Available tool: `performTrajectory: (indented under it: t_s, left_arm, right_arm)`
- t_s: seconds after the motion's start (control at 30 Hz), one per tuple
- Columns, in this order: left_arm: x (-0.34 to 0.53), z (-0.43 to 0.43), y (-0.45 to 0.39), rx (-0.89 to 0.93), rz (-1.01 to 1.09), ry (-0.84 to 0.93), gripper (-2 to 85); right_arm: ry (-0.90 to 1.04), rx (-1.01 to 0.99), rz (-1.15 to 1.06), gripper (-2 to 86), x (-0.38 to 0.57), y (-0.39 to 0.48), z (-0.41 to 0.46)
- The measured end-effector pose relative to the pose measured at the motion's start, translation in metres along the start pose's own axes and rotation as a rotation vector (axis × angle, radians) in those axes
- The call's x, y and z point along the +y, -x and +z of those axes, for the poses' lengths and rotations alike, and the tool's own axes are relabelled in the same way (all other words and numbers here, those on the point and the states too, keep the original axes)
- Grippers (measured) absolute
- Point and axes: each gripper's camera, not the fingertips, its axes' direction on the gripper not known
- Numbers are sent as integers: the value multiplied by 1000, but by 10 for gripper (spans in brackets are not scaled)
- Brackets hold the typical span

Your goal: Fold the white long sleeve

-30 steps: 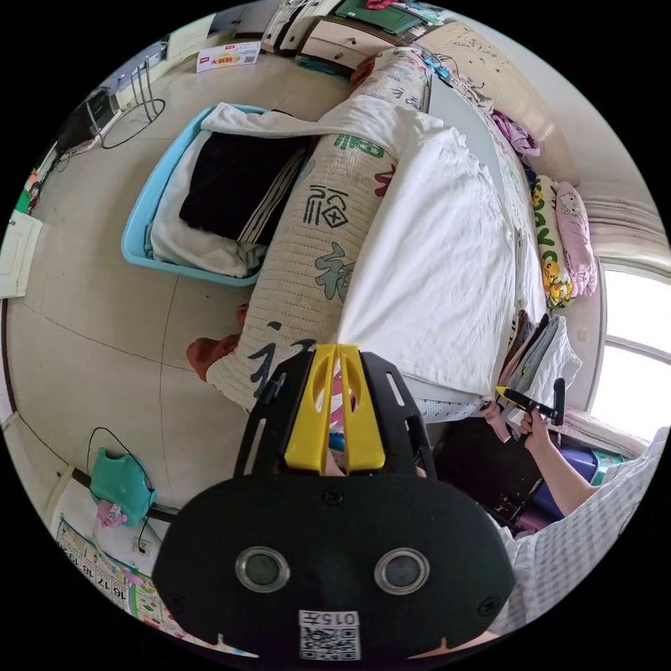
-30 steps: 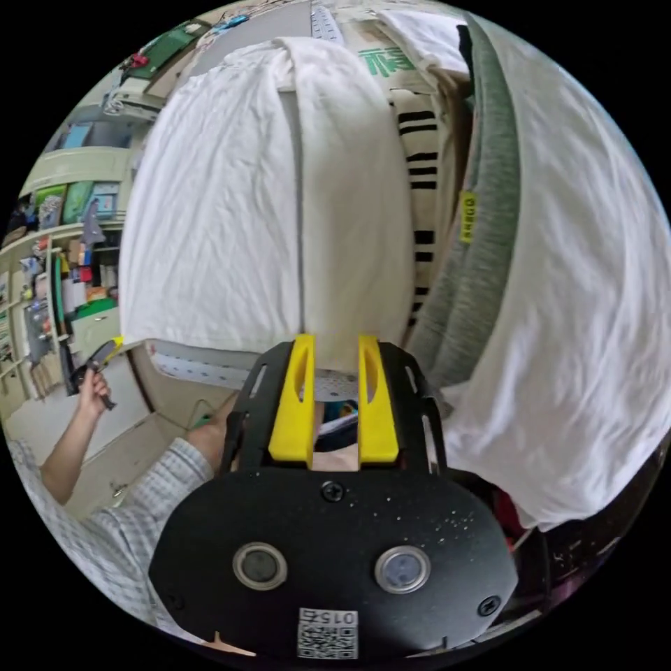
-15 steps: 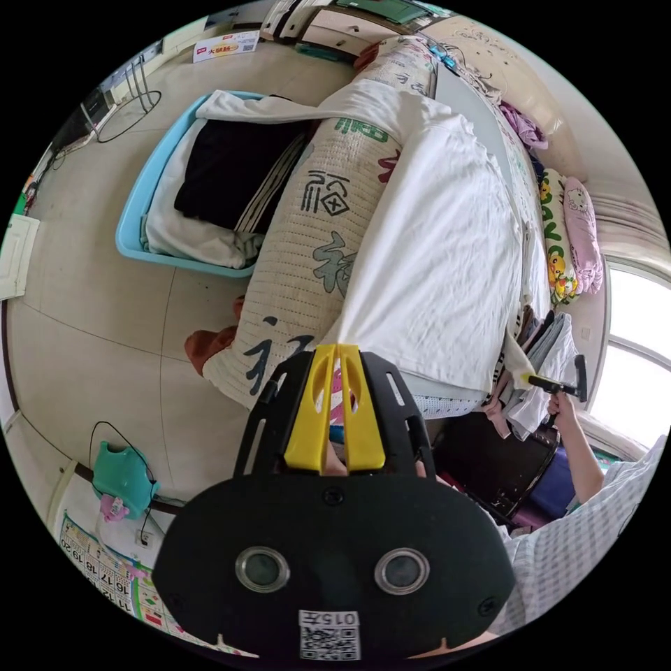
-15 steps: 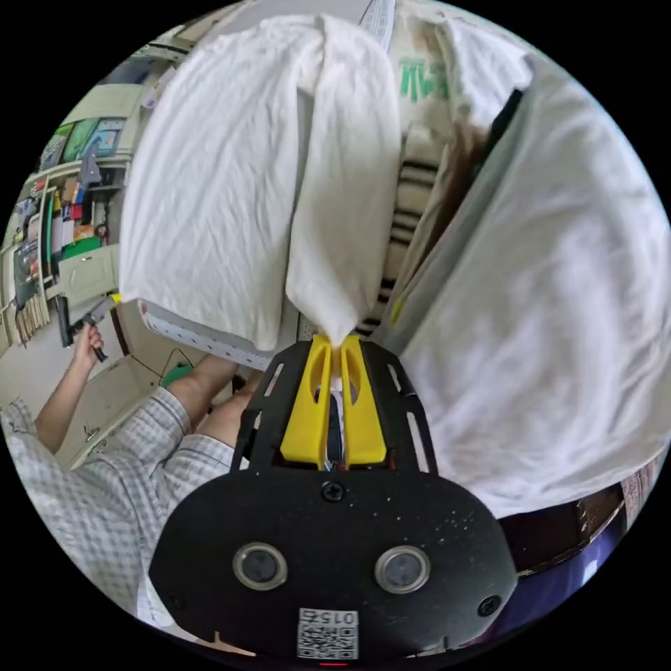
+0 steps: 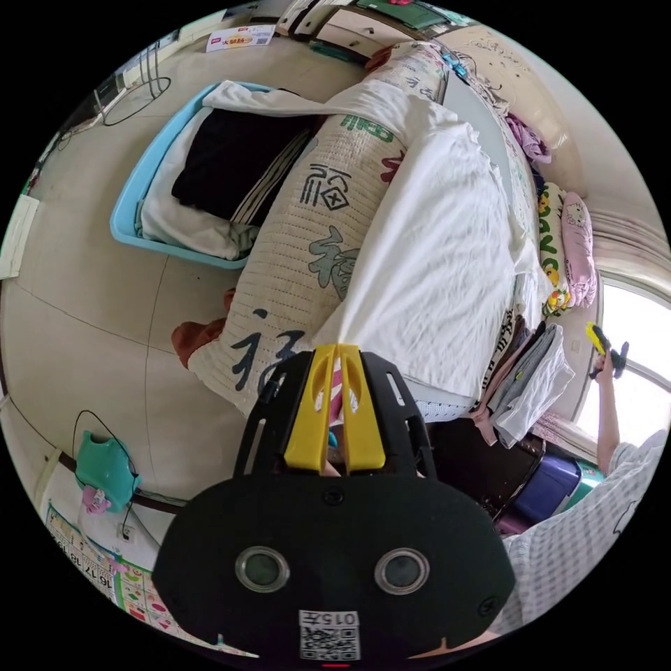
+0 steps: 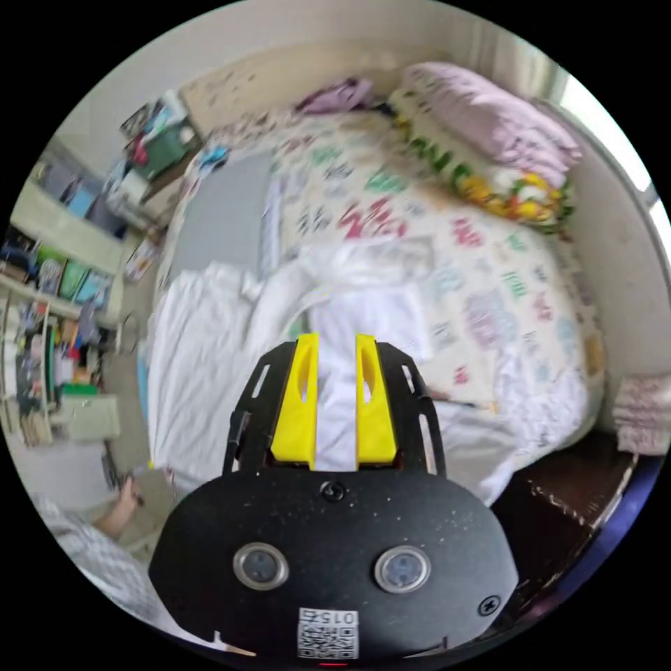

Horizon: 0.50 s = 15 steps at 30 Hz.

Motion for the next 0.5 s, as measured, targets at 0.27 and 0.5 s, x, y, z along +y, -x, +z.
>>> performTrajectory:
  t_s: [0.27,0.5]
  left_arm:
    - [-11,-9,9,-21,31,40,5]
    - [-29,-1,24,-53,12,25,73]
  right_arm:
    - [400,-290,131,102,154,35,181]
    - [370,-325,171,84,166,29,178]
